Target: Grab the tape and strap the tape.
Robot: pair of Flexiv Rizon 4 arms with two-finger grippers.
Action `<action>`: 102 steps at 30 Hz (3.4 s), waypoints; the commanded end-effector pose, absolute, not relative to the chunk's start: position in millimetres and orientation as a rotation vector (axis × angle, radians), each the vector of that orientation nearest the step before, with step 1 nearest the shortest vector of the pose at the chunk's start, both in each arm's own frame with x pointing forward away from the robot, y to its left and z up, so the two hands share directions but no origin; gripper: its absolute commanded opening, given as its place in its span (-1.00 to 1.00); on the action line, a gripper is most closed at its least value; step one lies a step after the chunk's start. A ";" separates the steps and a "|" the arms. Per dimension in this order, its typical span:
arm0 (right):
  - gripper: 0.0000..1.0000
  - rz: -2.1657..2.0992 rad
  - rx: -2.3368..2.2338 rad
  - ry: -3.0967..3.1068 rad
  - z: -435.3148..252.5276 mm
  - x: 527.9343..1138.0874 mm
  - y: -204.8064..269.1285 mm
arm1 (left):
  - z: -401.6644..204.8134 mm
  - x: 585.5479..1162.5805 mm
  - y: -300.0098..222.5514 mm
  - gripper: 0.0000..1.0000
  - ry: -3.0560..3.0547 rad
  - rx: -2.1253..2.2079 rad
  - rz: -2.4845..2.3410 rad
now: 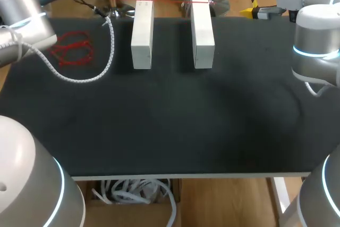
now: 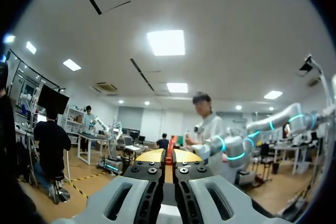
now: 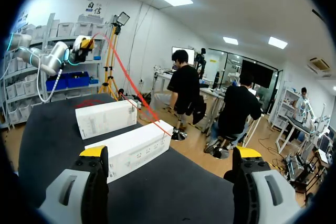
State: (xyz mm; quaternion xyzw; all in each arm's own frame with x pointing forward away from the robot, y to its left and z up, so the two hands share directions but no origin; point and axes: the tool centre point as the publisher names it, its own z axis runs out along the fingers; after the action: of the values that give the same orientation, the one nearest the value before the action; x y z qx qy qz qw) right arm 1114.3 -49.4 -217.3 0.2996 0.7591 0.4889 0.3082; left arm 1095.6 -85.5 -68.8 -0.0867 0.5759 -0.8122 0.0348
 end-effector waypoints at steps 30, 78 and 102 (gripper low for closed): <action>1.00 1.291 0.793 2.010 -216.7 1114.3 -49.4 | -41.0 1105.6 -90.6 -1.00 1.713 -0.318 -2.627; 1.00 1.703 1.080 1.574 -183.6 1091.4 -31.6 | -41.0 1105.6 -90.6 -1.00 1.713 -0.318 -2.627; 1.00 2.165 1.129 1.112 -134.1 1079.3 -18.2 | -41.0 1105.6 -90.6 -1.00 1.713 -0.318 -2.627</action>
State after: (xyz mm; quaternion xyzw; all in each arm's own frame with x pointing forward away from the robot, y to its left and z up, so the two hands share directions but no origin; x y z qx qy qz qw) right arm 1075.4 -20.6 -129.4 0.4697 0.4438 0.7498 0.1420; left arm 1105.6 -90.7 -40.9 -0.1011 0.5435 -0.8333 -0.0057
